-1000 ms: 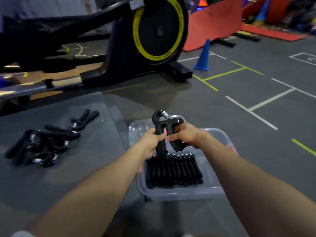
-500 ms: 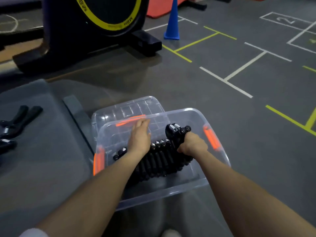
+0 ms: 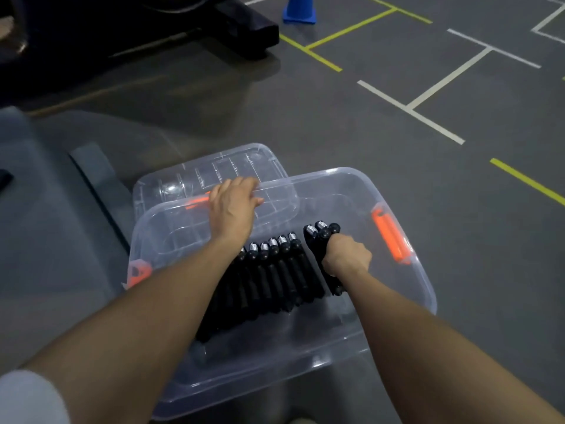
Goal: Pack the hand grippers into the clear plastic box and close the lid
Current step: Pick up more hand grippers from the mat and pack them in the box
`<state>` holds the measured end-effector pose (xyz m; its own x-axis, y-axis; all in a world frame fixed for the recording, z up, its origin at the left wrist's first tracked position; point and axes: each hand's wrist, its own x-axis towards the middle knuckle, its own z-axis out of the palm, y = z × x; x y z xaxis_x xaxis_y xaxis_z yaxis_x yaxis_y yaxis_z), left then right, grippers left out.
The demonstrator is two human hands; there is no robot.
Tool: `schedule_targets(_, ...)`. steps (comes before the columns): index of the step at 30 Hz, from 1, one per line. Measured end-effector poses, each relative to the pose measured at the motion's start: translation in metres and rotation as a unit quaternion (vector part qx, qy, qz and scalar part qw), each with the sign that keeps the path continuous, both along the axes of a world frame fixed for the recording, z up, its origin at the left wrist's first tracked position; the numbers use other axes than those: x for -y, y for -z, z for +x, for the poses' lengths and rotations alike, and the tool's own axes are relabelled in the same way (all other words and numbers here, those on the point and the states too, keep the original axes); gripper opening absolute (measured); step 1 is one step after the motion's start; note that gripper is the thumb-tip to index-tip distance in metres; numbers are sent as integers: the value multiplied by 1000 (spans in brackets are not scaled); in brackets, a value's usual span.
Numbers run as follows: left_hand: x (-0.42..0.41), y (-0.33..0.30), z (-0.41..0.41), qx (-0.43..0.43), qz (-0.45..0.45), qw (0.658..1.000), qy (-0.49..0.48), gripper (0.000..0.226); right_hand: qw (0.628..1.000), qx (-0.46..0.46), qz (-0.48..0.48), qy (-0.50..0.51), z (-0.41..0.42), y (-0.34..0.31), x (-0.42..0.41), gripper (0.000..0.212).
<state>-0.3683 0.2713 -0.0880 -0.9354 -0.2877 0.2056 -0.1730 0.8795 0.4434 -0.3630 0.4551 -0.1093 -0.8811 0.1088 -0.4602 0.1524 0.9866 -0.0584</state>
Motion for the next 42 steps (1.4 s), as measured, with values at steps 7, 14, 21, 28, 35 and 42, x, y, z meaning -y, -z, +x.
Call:
schedule_targets(7,-5,-8,13,-30,14,999,3,24,999,-3,-26,25,6,16,7,39)
schedule_targets(14,-7,-10,12,-18,18,1000,-5,26,994,36,-105,19,9,27,-1,40)
schedule_targets(21,-4,-4,5,4,3,1000,-7,27,980,110,-166,5,3,39,2,62)
schedule_targets(28,1,-6,2,45,-32,998,14,31,981,112,-161,-4,-1,42,8,60)
schedule_targets(35,12,-40,39,71,-64,994,47,48,992,19,-120,-43,2,-16,35,37)
schedule_targets(42,93,-109,140,107,-7,992,-69,38,955,-70,-218,-189,55,-127,150,44)
